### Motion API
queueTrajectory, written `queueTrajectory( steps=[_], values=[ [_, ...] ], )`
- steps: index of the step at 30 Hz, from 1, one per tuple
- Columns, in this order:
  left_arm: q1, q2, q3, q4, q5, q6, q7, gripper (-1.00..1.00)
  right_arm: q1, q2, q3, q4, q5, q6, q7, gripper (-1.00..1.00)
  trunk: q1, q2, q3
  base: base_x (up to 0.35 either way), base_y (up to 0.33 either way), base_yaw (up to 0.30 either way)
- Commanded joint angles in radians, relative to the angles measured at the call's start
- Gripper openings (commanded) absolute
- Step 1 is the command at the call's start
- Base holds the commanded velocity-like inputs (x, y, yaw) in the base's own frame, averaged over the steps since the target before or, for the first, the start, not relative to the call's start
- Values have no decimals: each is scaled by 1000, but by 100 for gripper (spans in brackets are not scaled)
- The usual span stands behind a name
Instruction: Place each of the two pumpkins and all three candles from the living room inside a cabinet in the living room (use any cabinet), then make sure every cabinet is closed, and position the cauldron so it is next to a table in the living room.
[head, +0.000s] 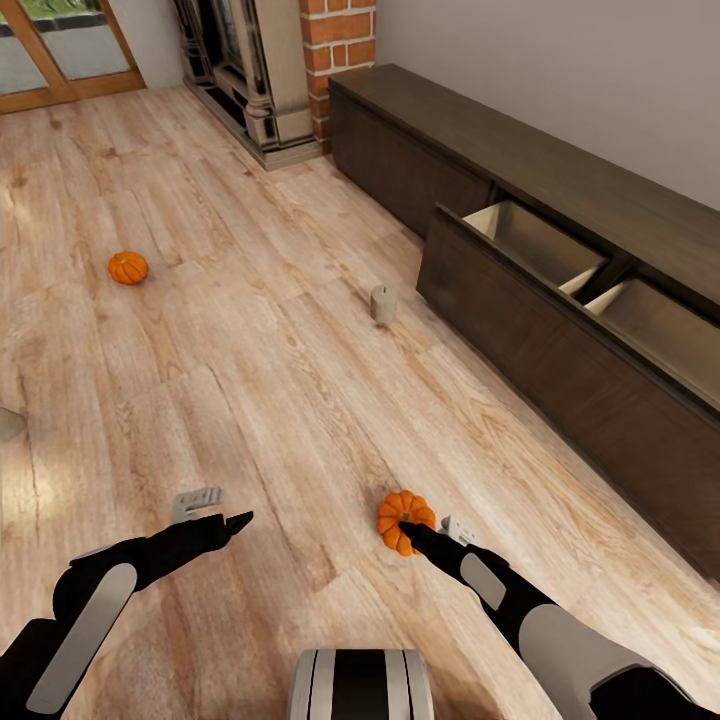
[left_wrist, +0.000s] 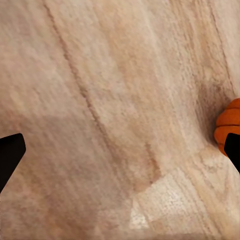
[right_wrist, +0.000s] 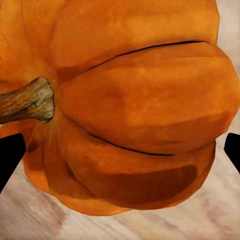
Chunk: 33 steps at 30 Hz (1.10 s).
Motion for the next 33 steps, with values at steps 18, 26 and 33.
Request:
queueTrajectory(
  steps=[18,26,33],
  values=[
    [-1,0,-1,-1,9,2,9,100,0,2,-1,3,10,1,-9,100,2,-1,-16,0,0,0],
    [-1,0,-1,-1,9,2,9,100,0,3,-1,2,10,1,-9,-100,2,-1,-16,0,0,0],
    [-1,0,-1,-1,9,2,8,100,-1,2,-2,1,9,-3,-7,-100,2,-1,-16,0,0,0]
  ],
)
